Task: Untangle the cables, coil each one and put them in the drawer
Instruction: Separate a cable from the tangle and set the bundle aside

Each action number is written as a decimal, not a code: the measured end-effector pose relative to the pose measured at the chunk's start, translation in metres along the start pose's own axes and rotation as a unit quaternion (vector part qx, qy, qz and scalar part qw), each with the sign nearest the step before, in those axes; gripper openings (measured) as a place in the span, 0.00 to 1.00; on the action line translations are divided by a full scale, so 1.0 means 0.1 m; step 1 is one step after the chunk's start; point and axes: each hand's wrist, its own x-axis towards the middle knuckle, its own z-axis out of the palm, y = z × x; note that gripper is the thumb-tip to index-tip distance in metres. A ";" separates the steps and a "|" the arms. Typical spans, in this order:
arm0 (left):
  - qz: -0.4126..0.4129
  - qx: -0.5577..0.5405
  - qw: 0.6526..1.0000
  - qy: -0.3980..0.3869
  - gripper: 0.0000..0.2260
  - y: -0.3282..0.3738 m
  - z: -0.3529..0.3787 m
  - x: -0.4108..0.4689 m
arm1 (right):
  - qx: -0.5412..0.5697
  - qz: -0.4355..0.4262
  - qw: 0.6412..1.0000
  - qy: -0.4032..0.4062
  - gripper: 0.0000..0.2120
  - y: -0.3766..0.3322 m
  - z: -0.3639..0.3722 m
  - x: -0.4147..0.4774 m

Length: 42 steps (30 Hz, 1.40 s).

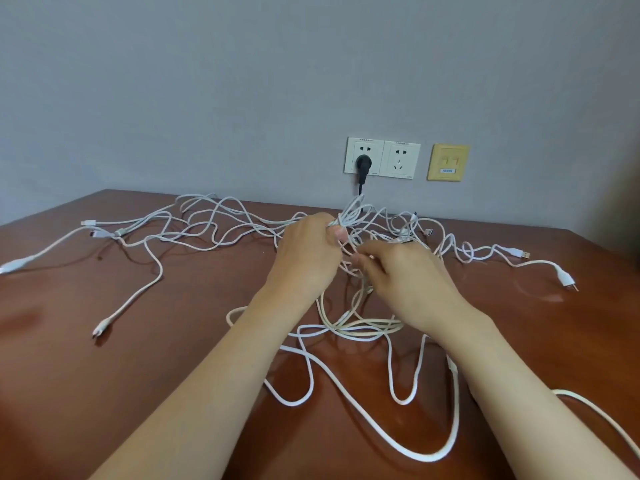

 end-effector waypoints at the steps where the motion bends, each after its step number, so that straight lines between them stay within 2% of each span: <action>1: 0.001 0.018 1.000 0.010 0.09 0.00 -0.01 0.00 | -0.020 -0.017 1.000 0.001 0.13 -0.02 0.00 -0.01; 5: 0.013 0.060 0.997 0.037 0.05 0.01 -0.02 -0.02 | -0.050 -0.085 0.995 0.001 0.11 -0.10 -0.11 -0.05; 8: 0.015 0.056 0.997 0.046 0.09 0.01 0.00 -0.03 | -0.065 -0.114 0.991 0.015 0.13 -0.09 -0.14 -0.05; 12: 0.063 0.080 0.994 -0.033 0.06 0.02 0.01 -0.05 | -0.072 -0.131 0.987 0.064 0.12 -0.01 -0.16 -0.04; 15: 0.093 0.090 0.986 -0.105 0.02 0.02 0.01 -0.05 | -0.035 -0.071 0.995 0.059 0.11 0.05 -0.18 -0.03; 18: 0.116 0.060 0.979 -0.153 0.08 -0.02 0.01 -0.05 | 0.049 -0.011 0.996 0.077 0.09 0.17 -0.14 0.00; 21: 0.128 0.004 0.975 -0.184 0.14 -0.01 0.01 -0.07 | 0.183 0.051 0.978 0.090 0.04 0.26 -0.11 0.04; 23: 0.128 -0.030 0.972 -0.196 0.15 0.02 0.01 -0.10 | 0.275 0.094 0.955 0.065 0.09 0.27 -0.15 0.04; 27: 0.120 -0.100 0.970 -0.187 0.15 0.06 0.03 -0.12 | 0.415 0.171 0.893 -0.013 0.02 0.31 -0.24 0.03; 31: 0.101 -0.197 0.966 -0.133 0.14 0.07 0.06 -0.09 | 0.446 0.226 0.866 -0.020 0.16 0.29 -0.18 0.02; 33: 0.073 -0.231 0.967 -0.073 0.15 0.02 0.08 -0.05 | 0.460 0.218 0.860 -0.008 0.16 0.23 -0.10 0.04; 35: 0.048 -0.228 0.972 -0.026 0.14 -0.01 0.08 -0.02 | 0.434 0.187 0.881 0.019 0.10 0.16 -0.02 0.06; 36: 0.035 -0.221 0.975 -0.008 0.13 -0.02 0.09 -0.01 | 0.392 0.164 0.904 0.038 0.08 0.14 0.02 0.07; 39: 0.001 -0.184 0.982 0.039 0.09 -0.03 0.09 0.01 | 0.166 0.074 0.981 0.068 0.05 0.06 0.06 0.03; 41: -0.005 -0.148 0.987 0.058 0.04 -0.04 0.09 0.01 | 0.042 0.009 0.997 0.068 0.09 0.00 0.08 0.00; 42: -0.007 -0.132 0.989 0.062 0.02 -0.05 0.08 0.02 | 0.015 -0.024 0.997 0.076 0.10 -0.02 0.09 -0.01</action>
